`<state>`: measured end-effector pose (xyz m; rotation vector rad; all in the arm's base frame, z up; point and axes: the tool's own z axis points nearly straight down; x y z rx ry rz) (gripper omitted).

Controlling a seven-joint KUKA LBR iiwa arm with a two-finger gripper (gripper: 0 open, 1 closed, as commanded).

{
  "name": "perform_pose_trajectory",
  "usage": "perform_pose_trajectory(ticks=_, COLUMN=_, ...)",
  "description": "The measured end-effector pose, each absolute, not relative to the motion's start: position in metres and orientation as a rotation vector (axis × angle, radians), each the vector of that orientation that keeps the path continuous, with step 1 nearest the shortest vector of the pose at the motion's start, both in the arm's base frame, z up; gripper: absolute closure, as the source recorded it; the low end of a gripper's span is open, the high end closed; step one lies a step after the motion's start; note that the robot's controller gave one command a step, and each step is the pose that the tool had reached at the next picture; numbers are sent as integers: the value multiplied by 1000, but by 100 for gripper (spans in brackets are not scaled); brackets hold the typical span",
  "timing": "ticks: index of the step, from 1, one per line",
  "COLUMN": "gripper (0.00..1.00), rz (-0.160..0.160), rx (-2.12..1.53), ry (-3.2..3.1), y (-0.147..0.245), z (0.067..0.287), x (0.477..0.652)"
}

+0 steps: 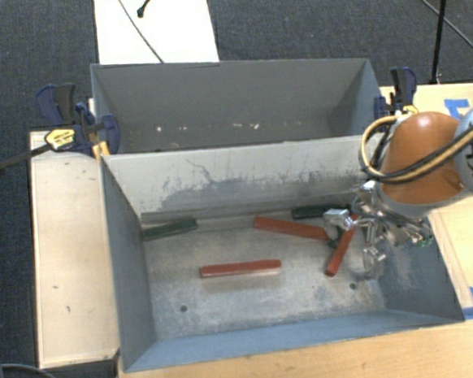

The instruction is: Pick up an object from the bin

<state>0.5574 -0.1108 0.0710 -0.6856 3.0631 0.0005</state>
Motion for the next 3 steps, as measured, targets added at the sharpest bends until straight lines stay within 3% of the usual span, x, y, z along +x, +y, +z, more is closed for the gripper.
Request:
perform_pose_trajectory(ticks=1, gripper=100, rz=-3, rx=-686, ry=3060, y=-112, z=72, x=559)
perform_pose_trajectory(ticks=2, gripper=0, rz=-1, rx=-688, ry=3062, y=-112, z=71, x=558)
perform_pose_trajectory(ticks=3, gripper=100, rz=-3, rx=-690, ry=3058, y=-112, z=72, x=559)
